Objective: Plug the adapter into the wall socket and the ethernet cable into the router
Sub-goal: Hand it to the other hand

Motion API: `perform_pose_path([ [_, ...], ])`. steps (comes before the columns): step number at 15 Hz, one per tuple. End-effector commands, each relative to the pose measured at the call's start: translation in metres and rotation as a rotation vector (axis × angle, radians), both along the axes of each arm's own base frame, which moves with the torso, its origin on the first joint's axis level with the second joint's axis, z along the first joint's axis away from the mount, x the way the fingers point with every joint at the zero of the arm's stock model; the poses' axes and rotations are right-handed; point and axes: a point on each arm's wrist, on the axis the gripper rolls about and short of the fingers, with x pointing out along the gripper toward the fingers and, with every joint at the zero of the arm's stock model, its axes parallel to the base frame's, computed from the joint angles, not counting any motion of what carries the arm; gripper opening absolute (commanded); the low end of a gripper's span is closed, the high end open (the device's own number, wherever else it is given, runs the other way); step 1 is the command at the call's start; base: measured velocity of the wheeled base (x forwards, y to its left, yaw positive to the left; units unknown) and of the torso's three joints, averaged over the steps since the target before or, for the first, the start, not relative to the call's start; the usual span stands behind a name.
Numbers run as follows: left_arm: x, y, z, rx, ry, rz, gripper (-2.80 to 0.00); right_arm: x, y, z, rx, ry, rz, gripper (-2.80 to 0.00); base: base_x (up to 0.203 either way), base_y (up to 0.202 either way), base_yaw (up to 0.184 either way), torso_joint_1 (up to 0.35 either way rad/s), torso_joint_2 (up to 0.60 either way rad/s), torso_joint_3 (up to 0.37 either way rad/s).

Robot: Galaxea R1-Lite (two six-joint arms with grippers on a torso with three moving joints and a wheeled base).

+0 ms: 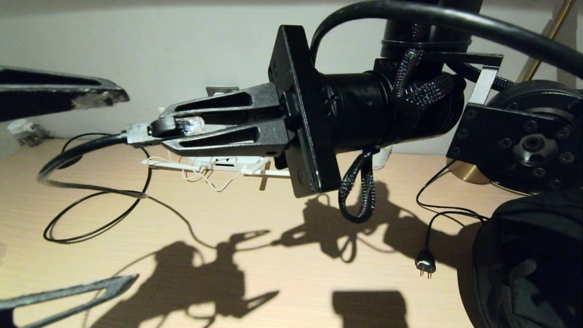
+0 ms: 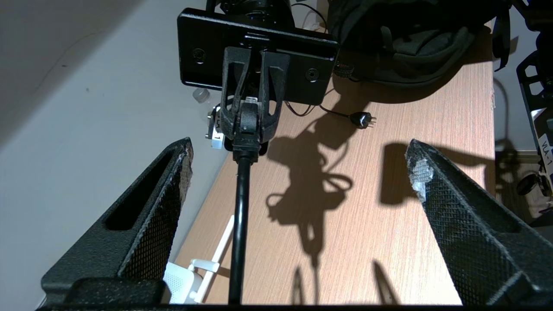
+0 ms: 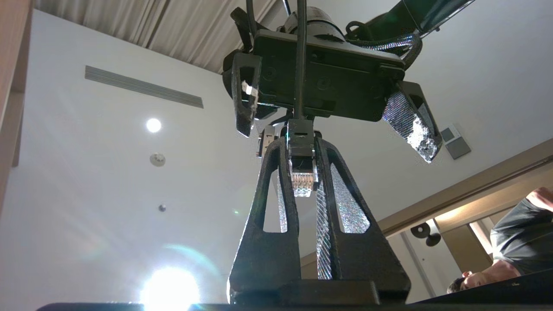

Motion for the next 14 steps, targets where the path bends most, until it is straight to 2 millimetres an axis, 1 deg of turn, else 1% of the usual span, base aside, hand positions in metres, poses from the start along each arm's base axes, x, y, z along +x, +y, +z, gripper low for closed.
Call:
perform_pose_path([
  [1, 0.0013, -0.0008, -0.0005, 0.004, 0.0, -0.003, 0.0, 0.0, 0.0002, -0.0006, -0.006, 0.012, 0.007, -2.8, 0.0, 0.0, 0.0, 0.0, 0.0, 0.0],
  [14, 0.0033, -0.0021, -0.0011, 0.008, 0.007, -0.005, 0.0, 0.0001, 0.0014, -0.0025, -0.011, 0.016, 0.018, -2.8, 0.0, 0.0, 0.0, 0.0, 0.0, 0.0],
])
